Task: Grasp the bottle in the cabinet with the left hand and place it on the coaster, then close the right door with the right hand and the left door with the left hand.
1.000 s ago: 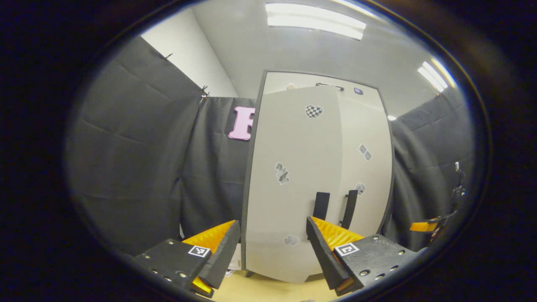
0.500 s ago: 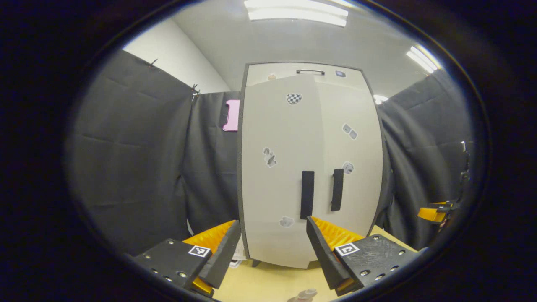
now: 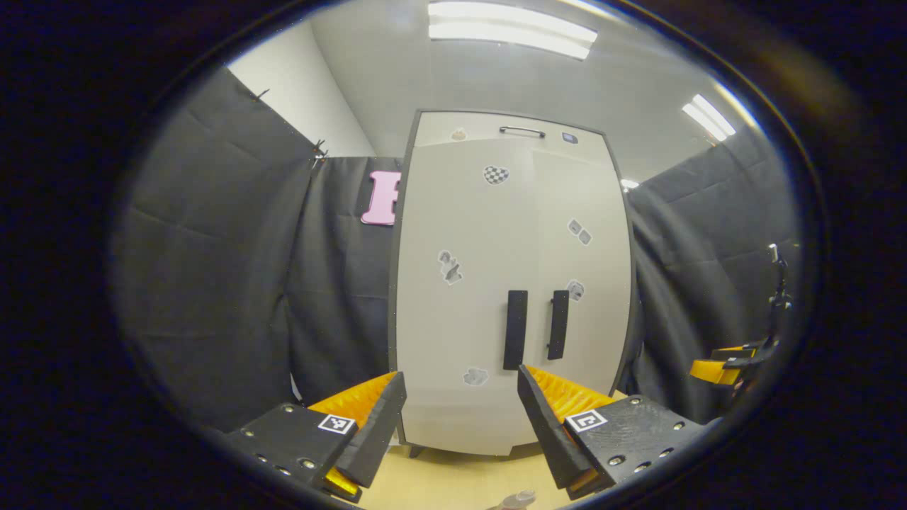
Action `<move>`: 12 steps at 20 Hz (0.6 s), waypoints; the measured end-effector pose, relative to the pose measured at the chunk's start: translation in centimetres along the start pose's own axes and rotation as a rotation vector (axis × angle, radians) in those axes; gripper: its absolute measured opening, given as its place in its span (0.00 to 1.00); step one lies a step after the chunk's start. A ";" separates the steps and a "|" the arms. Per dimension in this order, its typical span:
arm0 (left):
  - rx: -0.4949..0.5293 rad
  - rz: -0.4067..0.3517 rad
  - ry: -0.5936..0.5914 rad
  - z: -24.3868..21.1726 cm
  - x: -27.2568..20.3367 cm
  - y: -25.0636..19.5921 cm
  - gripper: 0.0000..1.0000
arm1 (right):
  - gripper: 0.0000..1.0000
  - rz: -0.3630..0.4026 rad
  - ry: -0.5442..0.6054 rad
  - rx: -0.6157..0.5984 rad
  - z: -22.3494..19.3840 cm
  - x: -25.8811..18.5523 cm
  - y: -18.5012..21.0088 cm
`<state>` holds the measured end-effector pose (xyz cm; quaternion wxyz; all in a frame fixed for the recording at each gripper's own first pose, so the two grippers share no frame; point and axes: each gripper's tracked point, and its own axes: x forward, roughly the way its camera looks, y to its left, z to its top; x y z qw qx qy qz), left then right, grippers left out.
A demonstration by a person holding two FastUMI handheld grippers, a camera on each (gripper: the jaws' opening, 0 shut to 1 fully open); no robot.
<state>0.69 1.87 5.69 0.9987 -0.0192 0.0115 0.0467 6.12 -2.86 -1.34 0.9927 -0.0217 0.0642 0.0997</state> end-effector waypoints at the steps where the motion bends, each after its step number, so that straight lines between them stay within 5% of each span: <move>1: 0.007 0.006 -0.003 0.0 -0.2 0.9 0.99 | 0.97 0.003 -0.008 -0.005 0.2 -0.1 0.6; 3: 0.052 0.028 -0.009 -0.2 -0.8 3.2 0.99 | 0.97 0.000 -0.017 -0.010 0.1 0.1 1.5; 4: 0.059 0.043 -0.007 -0.3 -1.0 4.3 0.84 | 0.98 -0.002 -0.018 -0.009 -0.1 0.3 2.0; 7: 0.045 0.060 -0.030 -0.1 -1.3 5.9 0.99 | 0.97 -0.009 -0.004 -0.006 -0.7 0.9 3.1; 8: 0.040 0.057 -0.037 -0.3 -1.3 6.1 0.99 | 0.97 -0.014 0.000 -0.004 -0.7 0.9 3.3; 9: 0.038 0.053 -0.039 -0.5 -1.2 6.3 0.84 | 0.97 -0.020 -0.004 -0.001 -0.5 0.9 3.4; 10: 0.042 0.052 -0.036 -0.8 -1.2 6.7 0.92 | 0.97 -0.026 -0.010 0.000 -0.3 0.8 3.5; 11: 0.051 0.055 -0.034 -1.1 -1.1 7.1 0.84 | 0.97 -0.033 -0.019 -0.002 -0.2 0.7 3.5; 12: 0.055 0.059 -0.033 -1.4 -1.0 7.5 0.99 | 0.98 -0.042 -0.030 -0.006 0.1 0.7 3.3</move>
